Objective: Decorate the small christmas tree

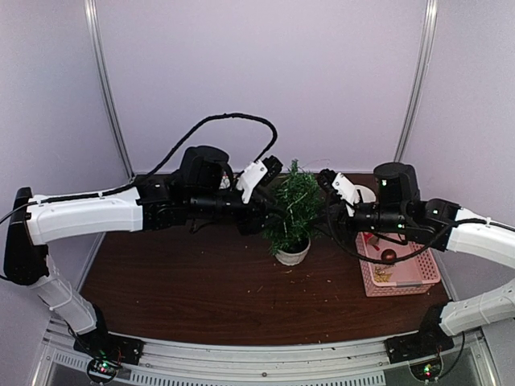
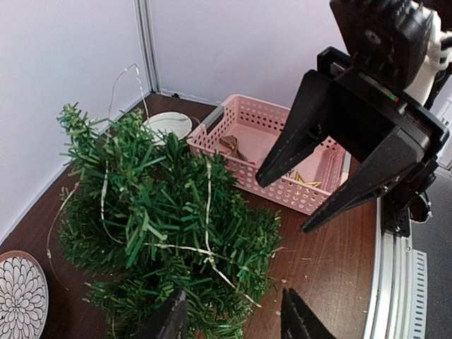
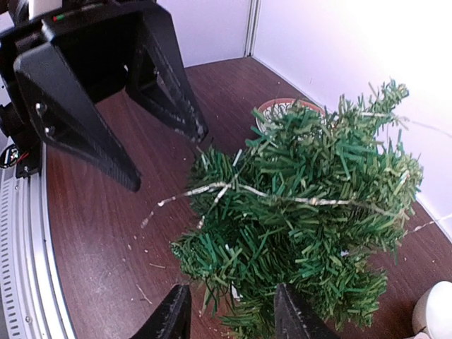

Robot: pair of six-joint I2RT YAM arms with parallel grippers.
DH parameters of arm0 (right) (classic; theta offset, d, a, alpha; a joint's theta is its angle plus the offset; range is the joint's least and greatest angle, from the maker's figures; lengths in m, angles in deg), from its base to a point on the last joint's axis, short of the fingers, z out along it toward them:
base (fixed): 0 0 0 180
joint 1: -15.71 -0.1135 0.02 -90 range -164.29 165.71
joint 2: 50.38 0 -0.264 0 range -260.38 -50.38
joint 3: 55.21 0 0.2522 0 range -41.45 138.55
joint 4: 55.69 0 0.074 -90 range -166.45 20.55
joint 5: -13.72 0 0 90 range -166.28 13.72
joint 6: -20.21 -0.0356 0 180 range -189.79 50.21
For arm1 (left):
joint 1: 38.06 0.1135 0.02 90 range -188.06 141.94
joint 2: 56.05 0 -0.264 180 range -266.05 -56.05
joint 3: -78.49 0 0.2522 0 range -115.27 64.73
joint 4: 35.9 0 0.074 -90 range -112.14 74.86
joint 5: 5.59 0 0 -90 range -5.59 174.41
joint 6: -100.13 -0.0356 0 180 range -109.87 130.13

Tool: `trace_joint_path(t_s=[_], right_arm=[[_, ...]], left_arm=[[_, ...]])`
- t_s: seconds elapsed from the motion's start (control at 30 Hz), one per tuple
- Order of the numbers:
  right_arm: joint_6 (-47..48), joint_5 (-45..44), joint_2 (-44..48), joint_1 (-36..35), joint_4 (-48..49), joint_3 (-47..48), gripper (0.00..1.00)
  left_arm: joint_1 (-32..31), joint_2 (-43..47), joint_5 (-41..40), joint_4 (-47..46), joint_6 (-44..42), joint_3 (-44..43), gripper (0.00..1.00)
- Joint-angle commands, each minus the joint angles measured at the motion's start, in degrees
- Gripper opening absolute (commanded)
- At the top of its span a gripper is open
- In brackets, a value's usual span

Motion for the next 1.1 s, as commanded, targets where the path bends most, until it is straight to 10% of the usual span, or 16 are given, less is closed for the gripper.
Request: trace_joint_path(t_s=[0.0,0.8,1.07], right_arm=[[-2.7,2.0,-1.6,-0.8,3.1,2.5,0.43],[-3.8,2.2,-10.8,-3.5,9.1,4.1,0.32],[-3.2,0.0,-9.0,-3.5,7.1,4.3,0.09]], left_arm=[[0.1,0.3,0.6,-3.3,1.6,1.1,0.45],[0.2,-3.4,4.5,-6.3,5.4,1.7,0.4],[0.5,-3.0,3.3,-4.5,5.9,1.3,0.09]])
